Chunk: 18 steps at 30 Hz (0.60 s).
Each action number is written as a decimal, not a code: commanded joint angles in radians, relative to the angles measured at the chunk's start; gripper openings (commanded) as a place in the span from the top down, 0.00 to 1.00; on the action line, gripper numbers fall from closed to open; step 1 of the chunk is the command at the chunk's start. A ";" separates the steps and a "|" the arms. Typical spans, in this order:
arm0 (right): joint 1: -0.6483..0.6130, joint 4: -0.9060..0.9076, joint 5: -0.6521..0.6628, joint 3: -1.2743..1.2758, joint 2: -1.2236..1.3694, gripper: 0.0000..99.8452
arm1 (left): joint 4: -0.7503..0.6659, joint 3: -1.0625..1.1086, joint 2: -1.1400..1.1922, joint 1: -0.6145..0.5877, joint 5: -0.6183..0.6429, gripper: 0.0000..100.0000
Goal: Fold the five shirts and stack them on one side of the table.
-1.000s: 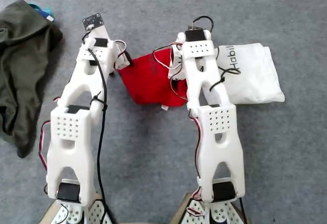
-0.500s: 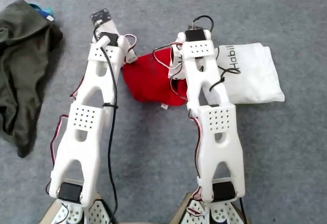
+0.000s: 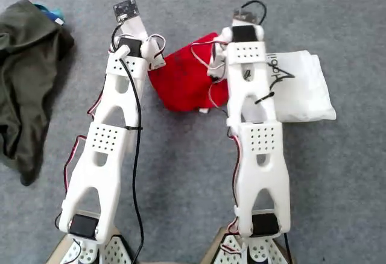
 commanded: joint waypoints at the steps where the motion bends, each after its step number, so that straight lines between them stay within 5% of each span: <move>1: 0.051 0.012 0.028 -0.061 -0.142 0.99 | 0.005 -0.056 -0.152 0.015 -0.018 0.97; 18: 0.437 0.012 0.192 0.137 -0.501 0.99 | -0.367 -0.016 -0.265 0.302 -0.021 0.97</move>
